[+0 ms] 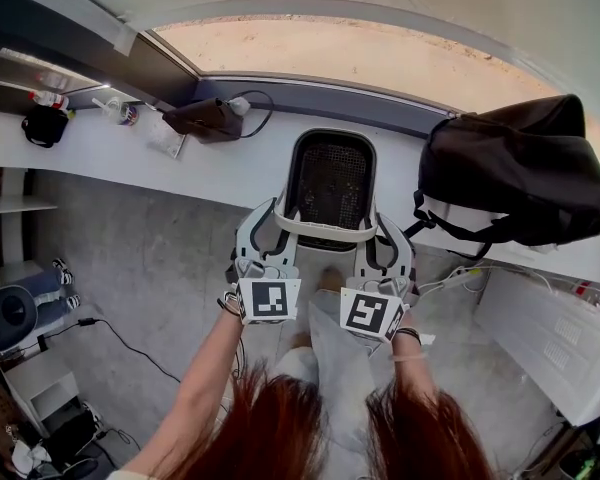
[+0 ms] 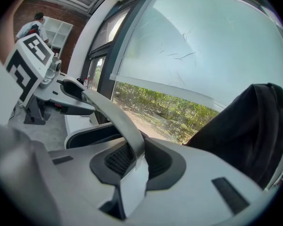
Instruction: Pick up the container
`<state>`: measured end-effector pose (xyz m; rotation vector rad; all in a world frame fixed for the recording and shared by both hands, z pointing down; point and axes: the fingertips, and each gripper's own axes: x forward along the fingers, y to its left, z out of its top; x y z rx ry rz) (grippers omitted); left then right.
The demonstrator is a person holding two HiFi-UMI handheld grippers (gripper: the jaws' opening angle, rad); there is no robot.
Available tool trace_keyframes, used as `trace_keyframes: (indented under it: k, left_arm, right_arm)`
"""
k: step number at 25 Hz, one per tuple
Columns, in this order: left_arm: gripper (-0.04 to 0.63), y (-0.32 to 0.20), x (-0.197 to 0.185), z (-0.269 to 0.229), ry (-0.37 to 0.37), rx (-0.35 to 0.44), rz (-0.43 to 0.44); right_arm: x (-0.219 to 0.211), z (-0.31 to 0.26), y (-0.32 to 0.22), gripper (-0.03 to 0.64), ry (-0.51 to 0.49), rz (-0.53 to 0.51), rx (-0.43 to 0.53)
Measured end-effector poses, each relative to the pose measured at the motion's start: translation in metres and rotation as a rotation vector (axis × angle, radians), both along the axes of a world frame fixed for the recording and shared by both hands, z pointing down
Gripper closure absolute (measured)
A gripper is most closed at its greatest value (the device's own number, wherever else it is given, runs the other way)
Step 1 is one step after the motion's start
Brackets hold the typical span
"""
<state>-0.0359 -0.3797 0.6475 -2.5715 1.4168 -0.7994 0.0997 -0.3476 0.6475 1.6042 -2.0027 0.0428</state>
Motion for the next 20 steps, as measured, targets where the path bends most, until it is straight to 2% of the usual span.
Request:
trace_keyframes:
  k: [6,14,20]
  left_arm:
    - [0.500,-0.012,-0.002,-0.006,-0.021,0.001,-0.007]
    - [0.511,-0.026,0.000,-0.012,-0.041,-0.011,-0.036]
    - [0.515,-0.037,0.003,-0.014,-0.024,-0.029,-0.050]
  right_arm:
    - [0.002,-0.003,-0.005,0.535,0.001,0.006,-0.009]
    - [0.004,-0.007,-0.018,0.540,-0.014,0.034,-0.039]
    - [0.009,-0.006,-0.028,0.545,0.016,0.042,-0.043]
